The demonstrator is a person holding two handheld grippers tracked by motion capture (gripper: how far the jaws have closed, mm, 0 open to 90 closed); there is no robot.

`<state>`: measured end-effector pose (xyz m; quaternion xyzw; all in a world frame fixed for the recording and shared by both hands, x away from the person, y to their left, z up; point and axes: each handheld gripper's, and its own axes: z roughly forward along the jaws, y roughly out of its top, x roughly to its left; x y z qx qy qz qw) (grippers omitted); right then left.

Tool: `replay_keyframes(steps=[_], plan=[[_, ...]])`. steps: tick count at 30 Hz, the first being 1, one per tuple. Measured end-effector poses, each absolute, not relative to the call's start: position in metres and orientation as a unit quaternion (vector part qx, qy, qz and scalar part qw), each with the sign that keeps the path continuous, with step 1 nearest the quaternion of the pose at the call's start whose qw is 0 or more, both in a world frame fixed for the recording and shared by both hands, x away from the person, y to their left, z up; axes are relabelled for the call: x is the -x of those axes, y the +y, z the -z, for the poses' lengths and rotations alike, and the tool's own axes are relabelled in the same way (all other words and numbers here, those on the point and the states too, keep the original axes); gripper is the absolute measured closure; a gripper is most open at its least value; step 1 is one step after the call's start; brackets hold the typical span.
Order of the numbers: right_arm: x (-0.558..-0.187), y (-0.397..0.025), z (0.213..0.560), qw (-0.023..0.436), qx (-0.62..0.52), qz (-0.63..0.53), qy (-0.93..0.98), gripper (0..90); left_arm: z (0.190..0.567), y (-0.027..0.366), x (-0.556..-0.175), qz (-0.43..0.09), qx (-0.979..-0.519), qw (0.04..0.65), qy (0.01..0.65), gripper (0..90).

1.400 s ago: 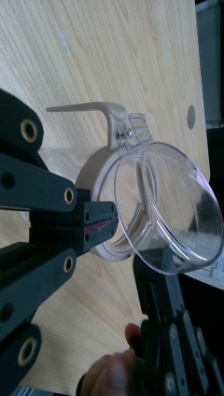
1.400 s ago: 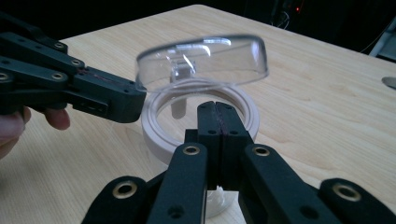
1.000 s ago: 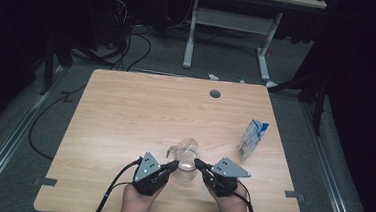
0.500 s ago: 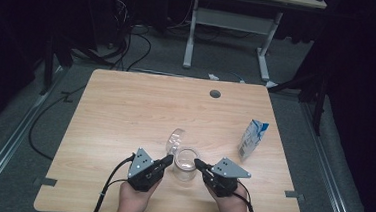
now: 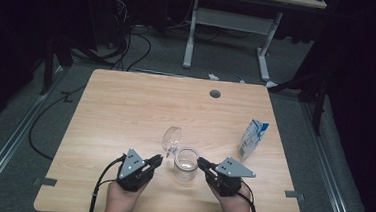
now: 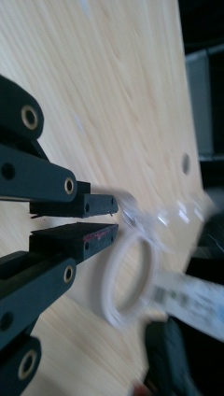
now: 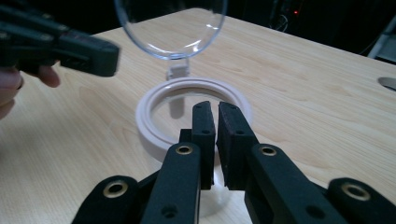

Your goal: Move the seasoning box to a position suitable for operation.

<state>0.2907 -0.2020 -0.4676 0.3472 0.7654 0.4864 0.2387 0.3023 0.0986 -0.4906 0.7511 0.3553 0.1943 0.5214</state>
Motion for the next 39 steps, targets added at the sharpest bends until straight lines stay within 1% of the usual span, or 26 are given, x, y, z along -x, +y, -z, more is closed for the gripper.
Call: replay_keyframes(steps=[4, 6, 11, 17, 24, 29, 39], plan=[[-0.292, -0.214, 0.469, 0.238, -0.369, -0.485, 0.756, 84.8, 0.507, 0.115, -0.307, -0.191, -0.764, 0.49, 0.374, 78.1], [-0.292, -0.219, 0.471, 0.246, -0.375, -0.477, 0.756, 84.0, 0.511, 0.12, -0.31, -0.189, -0.764, 0.486, 0.38, 75.2], [-0.29, -0.237, 0.474, 0.263, -0.397, -0.462, 0.749, 83.0, 0.517, 0.139, -0.309, -0.216, -0.772, 0.466, 0.375, 68.2], [-0.287, -0.266, 0.482, 0.271, -0.434, -0.446, 0.734, 82.2, 0.521, 0.156, -0.312, -0.224, -0.755, 0.469, 0.399, 65.3], [-0.287, -0.29, 0.483, 0.288, -0.458, -0.435, 0.72, 78.9, 0.522, 0.16, -0.316, -0.222, -0.749, 0.474, 0.406, 62.8], [-0.29, -0.301, 0.484, 0.296, -0.471, -0.429, 0.712, 74.4, 0.523, 0.158, -0.316, -0.223, -0.748, 0.475, 0.406, 58.9], [-0.3, -0.319, 0.482, 0.33, -0.505, -0.413, 0.683, 58.2, 0.522, 0.163, -0.307, -0.228, -0.741, 0.482, 0.408, 58.2]])
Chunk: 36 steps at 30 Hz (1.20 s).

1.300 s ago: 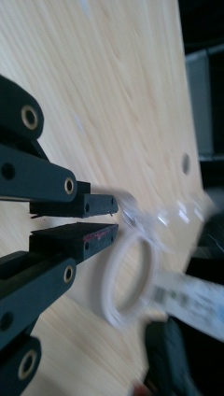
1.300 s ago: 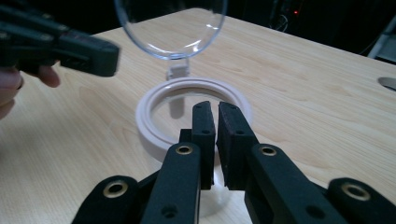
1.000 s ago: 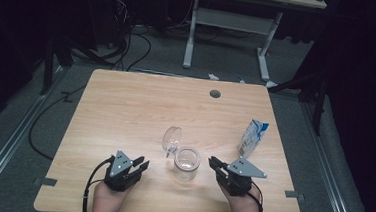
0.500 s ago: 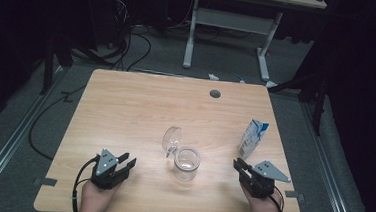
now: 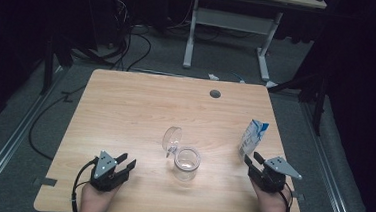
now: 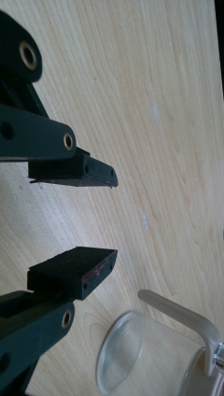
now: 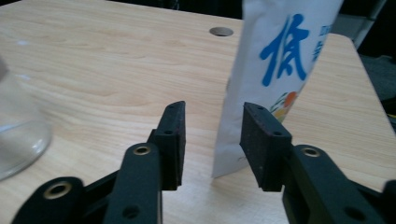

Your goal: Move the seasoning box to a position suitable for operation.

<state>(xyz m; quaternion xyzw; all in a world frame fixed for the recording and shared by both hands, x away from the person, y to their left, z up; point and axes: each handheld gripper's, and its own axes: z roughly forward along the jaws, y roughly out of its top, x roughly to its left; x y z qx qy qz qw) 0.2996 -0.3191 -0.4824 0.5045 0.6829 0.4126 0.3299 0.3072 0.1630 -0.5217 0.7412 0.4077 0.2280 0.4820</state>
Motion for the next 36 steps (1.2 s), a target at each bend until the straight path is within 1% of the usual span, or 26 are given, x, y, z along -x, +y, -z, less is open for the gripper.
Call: replay_keyframes(steps=[4, 5, 7, 10, 12, 15, 18, 19, 22, 23, 32, 36], plan=[[-0.307, -0.319, 0.481, 0.355, -0.513, -0.4, 0.671, 47.0, 0.522, 0.17, -0.3, -0.235, -0.739, 0.48, 0.411, 58.3], [-0.31, -0.318, 0.481, 0.365, -0.517, -0.395, 0.666, 45.2, 0.522, 0.171, -0.299, -0.236, -0.738, 0.48, 0.411, 58.4], [-0.315, -0.317, 0.481, 0.368, -0.521, -0.389, 0.664, 41.7, 0.522, 0.175, -0.295, -0.24, -0.736, 0.48, 0.414, 58.5], [-0.323, -0.314, 0.483, 0.369, -0.528, -0.381, 0.663, 39.3, 0.521, 0.181, -0.289, -0.246, -0.732, 0.479, 0.417, 58.5], [-0.329, -0.313, 0.485, 0.372, -0.528, -0.376, 0.664, 39.8, 0.521, 0.185, -0.286, -0.248, -0.73, 0.478, 0.421, 58.5], [-0.333, -0.312, 0.484, 0.379, -0.53, -0.374, 0.66, 44.2, 0.521, 0.189, -0.283, -0.25, -0.726, 0.478, 0.426, 58.5], [-0.335, -0.311, 0.481, 0.387, -0.532, -0.375, 0.652, 51.8, 0.521, 0.191, -0.281, -0.251, -0.724, 0.479, 0.428, 58.5], [-0.335, -0.312, 0.481, 0.386, -0.533, -0.376, 0.652, 54.4, 0.521, 0.19, -0.281, -0.251, -0.725, 0.479, 0.427, 58.5], [-0.334, -0.314, 0.481, 0.384, -0.536, -0.377, 0.651, 58.0, 0.521, 0.188, -0.282, -0.249, -0.728, 0.48, 0.421, 58.5], [-0.333, -0.315, 0.48, 0.384, -0.536, -0.379, 0.649, 61.2, 0.52, 0.187, -0.282, -0.249, -0.73, 0.479, 0.42, 58.6], [-0.326, -0.326, 0.48, 0.38, -0.535, -0.384, 0.65, 77.2, 0.519, 0.177, -0.285, -0.243, -0.737, 0.484, 0.404, 58.5], [-0.325, -0.33, 0.479, 0.372, -0.534, -0.388, 0.653, 82.7, 0.52, 0.175, -0.285, -0.241, -0.738, 0.485, 0.403, 58.4]])
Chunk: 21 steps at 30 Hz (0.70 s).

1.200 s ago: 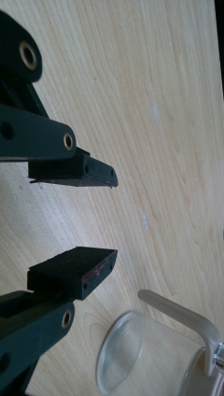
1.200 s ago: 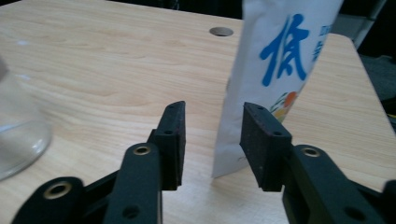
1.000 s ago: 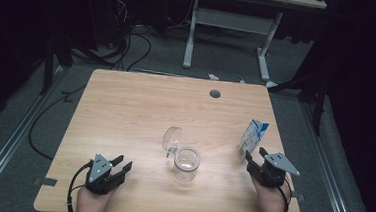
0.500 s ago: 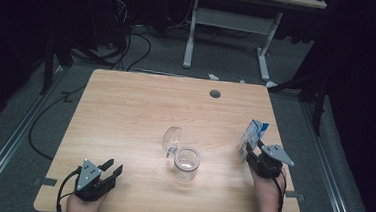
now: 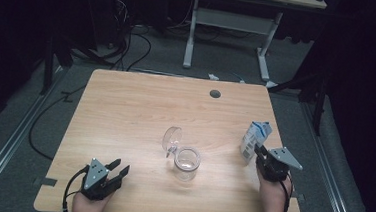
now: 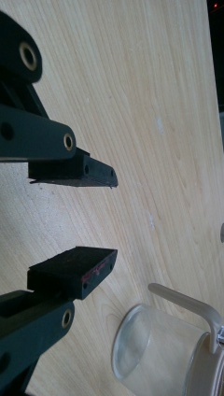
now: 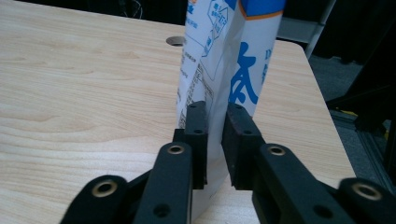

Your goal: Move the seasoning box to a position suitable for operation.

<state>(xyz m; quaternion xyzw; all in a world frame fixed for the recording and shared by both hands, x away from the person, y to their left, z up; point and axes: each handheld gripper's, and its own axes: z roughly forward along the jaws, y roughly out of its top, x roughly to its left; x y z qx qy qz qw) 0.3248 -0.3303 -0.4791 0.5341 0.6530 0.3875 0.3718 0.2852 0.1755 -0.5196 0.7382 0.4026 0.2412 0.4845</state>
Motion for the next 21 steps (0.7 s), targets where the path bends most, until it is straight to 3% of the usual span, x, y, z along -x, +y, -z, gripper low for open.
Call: replay_keyframes(steps=[6, 13, 15, 21], plan=[[-0.321, -0.337, 0.479, 0.363, -0.526, -0.396, 0.66, 86.7, 0.518, 0.175, -0.289, -0.238, -0.735, 0.49, 0.403, 58.4], [-0.308, -0.345, 0.48, 0.347, -0.52, -0.416, 0.66, 85.4, 0.517, 0.165, -0.299, -0.226, -0.739, 0.497, 0.394, 58.5], [-0.305, -0.346, 0.48, 0.343, -0.52, -0.422, 0.659, 81.6, 0.517, 0.162, -0.301, -0.223, -0.743, 0.497, 0.39, 58.7], [-0.309, -0.346, 0.483, 0.332, -0.517, -0.436, 0.658, 58.0, 0.519, 0.161, -0.299, -0.225, -0.745, 0.493, 0.388, 58.6]])
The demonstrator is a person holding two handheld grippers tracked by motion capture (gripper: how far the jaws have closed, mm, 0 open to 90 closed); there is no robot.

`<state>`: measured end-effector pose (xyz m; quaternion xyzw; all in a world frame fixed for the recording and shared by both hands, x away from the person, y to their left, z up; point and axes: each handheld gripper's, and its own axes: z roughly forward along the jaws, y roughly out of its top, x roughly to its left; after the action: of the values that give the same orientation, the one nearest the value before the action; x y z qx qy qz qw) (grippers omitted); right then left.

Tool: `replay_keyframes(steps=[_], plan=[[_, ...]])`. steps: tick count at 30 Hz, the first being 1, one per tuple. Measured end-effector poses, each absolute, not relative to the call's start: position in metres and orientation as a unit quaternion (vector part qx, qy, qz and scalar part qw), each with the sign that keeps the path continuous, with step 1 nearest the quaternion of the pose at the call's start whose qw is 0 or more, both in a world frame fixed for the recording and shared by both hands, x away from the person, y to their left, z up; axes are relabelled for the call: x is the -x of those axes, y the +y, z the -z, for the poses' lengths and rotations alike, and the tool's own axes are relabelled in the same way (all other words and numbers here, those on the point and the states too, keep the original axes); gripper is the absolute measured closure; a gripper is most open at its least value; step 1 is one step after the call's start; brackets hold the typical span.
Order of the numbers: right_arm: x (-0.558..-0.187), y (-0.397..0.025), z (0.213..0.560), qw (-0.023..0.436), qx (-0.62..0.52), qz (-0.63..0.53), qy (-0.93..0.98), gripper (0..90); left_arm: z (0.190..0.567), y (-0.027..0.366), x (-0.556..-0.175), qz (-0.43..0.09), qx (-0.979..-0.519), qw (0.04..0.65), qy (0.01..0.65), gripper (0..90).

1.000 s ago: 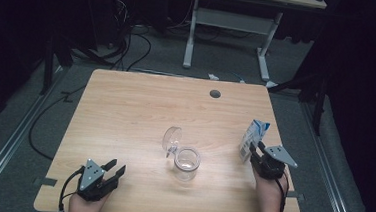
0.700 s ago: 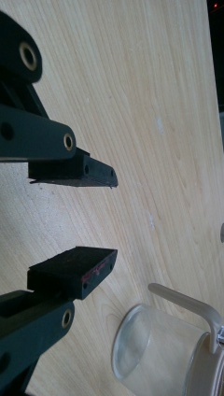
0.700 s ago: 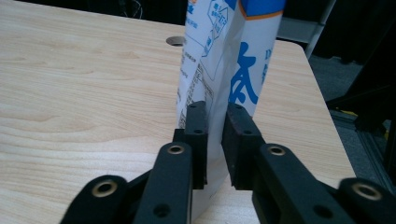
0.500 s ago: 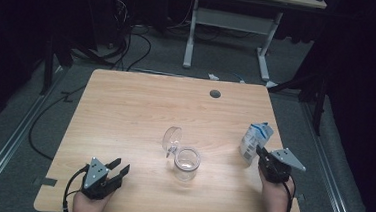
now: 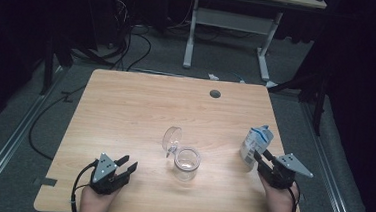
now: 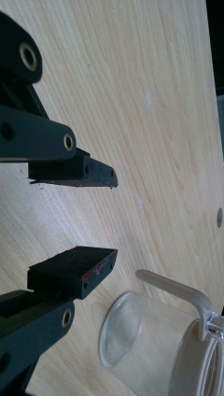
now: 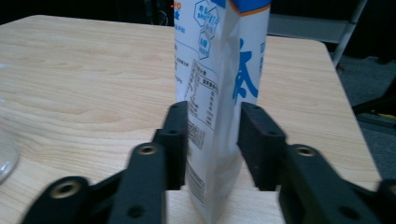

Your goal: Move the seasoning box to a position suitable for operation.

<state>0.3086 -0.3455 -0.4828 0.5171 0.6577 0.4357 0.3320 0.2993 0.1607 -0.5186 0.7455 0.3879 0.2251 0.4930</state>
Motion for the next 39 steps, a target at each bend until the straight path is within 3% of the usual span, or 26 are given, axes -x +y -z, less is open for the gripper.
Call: replay_keyframes(steps=[5, 14, 22, 39], plan=[[-0.316, -0.339, 0.484, 0.334, -0.514, -0.431, 0.662, 49.4, 0.518, 0.169, -0.295, -0.229, -0.739, 0.494, 0.398, 58.6], [-0.32, -0.34, 0.484, 0.348, -0.52, -0.432, 0.649, 73.4, 0.519, 0.179, -0.291, -0.234, -0.732, 0.492, 0.408, 58.6], [-0.32, -0.342, 0.486, 0.354, -0.507, -0.435, 0.654, 84.4, 0.52, 0.178, -0.291, -0.234, -0.733, 0.491, 0.407, 58.6], [-0.317, -0.343, 0.482, 0.323, -0.505, -0.441, 0.668, 89.7, 0.517, 0.166, -0.294, -0.217, -0.738, 0.52, 0.37, 57.3]])
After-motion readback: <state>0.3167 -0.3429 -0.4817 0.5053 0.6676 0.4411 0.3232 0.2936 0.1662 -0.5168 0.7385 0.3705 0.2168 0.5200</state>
